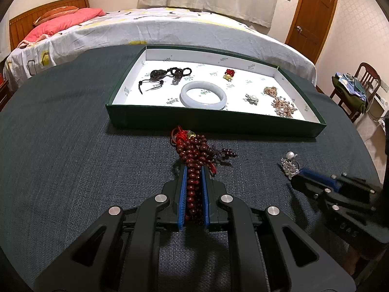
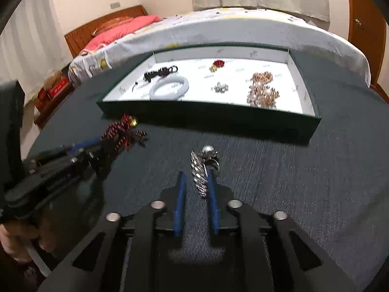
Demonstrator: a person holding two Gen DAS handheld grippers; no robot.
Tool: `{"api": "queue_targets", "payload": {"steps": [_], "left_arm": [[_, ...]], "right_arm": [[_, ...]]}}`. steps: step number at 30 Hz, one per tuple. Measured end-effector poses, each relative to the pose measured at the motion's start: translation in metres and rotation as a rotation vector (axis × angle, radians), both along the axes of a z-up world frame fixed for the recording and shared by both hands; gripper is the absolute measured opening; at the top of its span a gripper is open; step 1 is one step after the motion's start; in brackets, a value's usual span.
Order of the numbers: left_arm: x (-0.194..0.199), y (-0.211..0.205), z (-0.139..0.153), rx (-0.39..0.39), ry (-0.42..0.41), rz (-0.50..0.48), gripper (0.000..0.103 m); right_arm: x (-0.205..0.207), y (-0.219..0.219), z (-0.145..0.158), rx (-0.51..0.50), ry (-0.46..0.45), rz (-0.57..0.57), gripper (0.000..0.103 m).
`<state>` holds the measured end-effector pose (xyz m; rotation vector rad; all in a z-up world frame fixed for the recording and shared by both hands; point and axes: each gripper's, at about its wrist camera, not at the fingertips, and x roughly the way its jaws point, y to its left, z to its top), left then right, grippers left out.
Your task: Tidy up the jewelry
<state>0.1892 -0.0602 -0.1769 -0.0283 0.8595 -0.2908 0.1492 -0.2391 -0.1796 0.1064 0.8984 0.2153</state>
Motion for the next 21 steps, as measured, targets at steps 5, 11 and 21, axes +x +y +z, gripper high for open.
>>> {"api": "queue_targets", "payload": {"steps": [5, 11, 21], "left_arm": [[0.000, 0.000, 0.000, 0.001, 0.000, 0.000, 0.012], [0.000, 0.000, 0.000, -0.002, 0.001, 0.001, 0.012], [0.000, 0.000, -0.001, -0.001, 0.001, 0.001, 0.011]], "right_arm": [[-0.007, 0.007, 0.010, -0.080, -0.070, 0.002, 0.006], [-0.015, 0.020, 0.022, -0.241, -0.163, 0.027, 0.006], [-0.015, 0.029, 0.012, -0.245, -0.138, 0.094, 0.008]]}}
